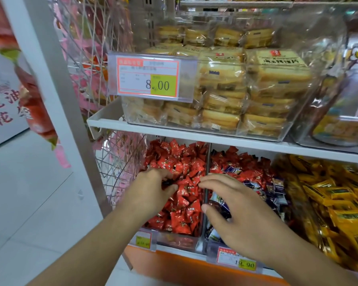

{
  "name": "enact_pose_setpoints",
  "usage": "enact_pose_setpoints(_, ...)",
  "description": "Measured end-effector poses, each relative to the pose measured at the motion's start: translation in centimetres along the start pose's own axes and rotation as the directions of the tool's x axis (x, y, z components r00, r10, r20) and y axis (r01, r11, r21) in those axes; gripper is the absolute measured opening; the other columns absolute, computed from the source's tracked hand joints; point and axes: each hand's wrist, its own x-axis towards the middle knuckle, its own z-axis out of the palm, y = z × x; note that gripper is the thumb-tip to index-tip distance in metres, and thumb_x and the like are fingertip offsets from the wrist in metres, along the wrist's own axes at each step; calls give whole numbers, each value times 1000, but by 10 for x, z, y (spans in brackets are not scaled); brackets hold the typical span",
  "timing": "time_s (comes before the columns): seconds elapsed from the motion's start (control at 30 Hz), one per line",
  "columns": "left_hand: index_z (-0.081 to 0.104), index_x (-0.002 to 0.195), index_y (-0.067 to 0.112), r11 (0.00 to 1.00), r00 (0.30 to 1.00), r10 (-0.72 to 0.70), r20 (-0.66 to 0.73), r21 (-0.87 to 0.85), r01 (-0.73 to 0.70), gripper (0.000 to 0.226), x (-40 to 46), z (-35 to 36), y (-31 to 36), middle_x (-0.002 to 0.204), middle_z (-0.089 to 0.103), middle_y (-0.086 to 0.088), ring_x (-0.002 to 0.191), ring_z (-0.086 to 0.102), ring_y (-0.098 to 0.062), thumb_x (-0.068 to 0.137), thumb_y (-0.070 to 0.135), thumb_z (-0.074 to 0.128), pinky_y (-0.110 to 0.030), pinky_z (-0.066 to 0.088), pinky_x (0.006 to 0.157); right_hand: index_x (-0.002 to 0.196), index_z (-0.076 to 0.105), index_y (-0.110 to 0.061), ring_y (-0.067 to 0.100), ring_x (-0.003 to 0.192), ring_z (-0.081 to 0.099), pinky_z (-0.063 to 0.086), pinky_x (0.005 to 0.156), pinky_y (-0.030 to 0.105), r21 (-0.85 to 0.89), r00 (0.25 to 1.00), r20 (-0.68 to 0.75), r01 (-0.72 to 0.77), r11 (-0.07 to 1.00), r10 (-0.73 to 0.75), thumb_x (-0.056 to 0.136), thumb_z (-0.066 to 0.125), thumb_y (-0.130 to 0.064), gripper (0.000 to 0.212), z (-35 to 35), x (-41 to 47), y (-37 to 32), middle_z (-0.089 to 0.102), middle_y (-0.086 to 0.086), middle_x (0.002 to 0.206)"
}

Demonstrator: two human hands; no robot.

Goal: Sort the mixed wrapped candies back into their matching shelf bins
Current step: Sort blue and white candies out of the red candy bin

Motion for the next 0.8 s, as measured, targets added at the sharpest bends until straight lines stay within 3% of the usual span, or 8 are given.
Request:
enact_pose_setpoints(0.1, 73, 115, 34, 999, 998, -50, 40, -20, 50, 27, 3, -2, -4, 92, 61, 18, 89, 63, -5, 89, 30, 78, -7, 42, 64, 151, 37, -45, -20, 139, 14, 7, 105, 2, 8, 1000, 4, -2, 1000, 2, 103, 47, -54, 50, -2, 0, 1, 23, -41, 152)
enact_pose_setpoints(0.2, 73, 110, 34, 996, 991, -73, 112, -37, 77, 27, 4, -7, -9, 90, 54, 20, 78, 61, 0, 86, 25, 82, -4, 39, 47, 150, 38, -46, -20, 137, 16, 6, 102, -1, 10, 1000, 11, 2, 1000, -2, 102, 48, -53, 50, -1, 1, 2, 24, -41, 150)
enact_pose_setpoints(0.3, 71, 113, 31, 996, 987, -72, 142, -51, 80, 33, 5, -10, -13, 96, 58, 20, 89, 61, 0, 84, 25, 84, -4, 41, 53, 151, 38, -45, -18, 140, 16, 7, 105, 2, 10, 1000, 13, 4, 1000, -4, 103, 49, -52, 50, -2, 0, 2, 24, -41, 150)
enact_pose_setpoints(0.4, 67, 126, 30, 998, 992, -47, 121, -28, 50, 37, 5, -10, -14, 107, 62, 20, 103, 60, -3, 90, 31, 78, -5, 40, 69, 151, 37, -45, -19, 139, 14, 6, 105, 1, 9, 1000, 18, 5, 1000, -5, 103, 49, -50, 50, -2, -1, 1, 22, -41, 151)
enact_pose_setpoints(0.47, 64, 135, 30, 999, 992, -46, 114, 16, 45, 40, 4, -9, -11, 123, 66, 9, 109, 63, -12, 96, 35, 70, -16, 46, 82, 151, 37, -45, -23, 133, 12, 3, 100, -4, 11, 1000, 20, 2, 1000, -2, 104, 49, -49, 49, -3, -2, 0, 21, -41, 152)
enact_pose_setpoints(0.53, 66, 134, 29, 998, 993, -51, 105, 42, 46, 37, 3, -7, -9, 128, 67, 2, 106, 66, -16, 98, 33, 68, -19, 48, 85, 151, 36, -46, -26, 129, 8, 0, 97, -7, 8, 1000, 25, 1, 1000, -1, 104, 49, -48, 49, -3, -2, -1, 20, -41, 152)
enact_pose_setpoints(0.67, 72, 98, 32, 998, 997, -55, 60, 26, 54, 11, 4, -7, -9, 96, 68, 9, 75, 59, -1, 90, 26, 77, -6, 39, 55, 152, 35, -46, -27, 129, 7, -2, 95, -8, 3, 1000, 29, 2, 1000, -2, 104, 50, -46, 49, -2, -2, -1, 19, -42, 152)
enact_pose_setpoints(0.8, 71, 85, 31, 998, 998, -54, 27, -31, 54, 15, 4, -9, -11, 85, 66, 15, 82, 63, -2, 85, 21, 82, -17, 51, 68, 151, 36, -46, -26, 130, 8, 0, 95, -7, 3, 1000, 28, 4, 1000, -4, 104, 51, -45, 49, -2, -2, 0, 20, -42, 152)
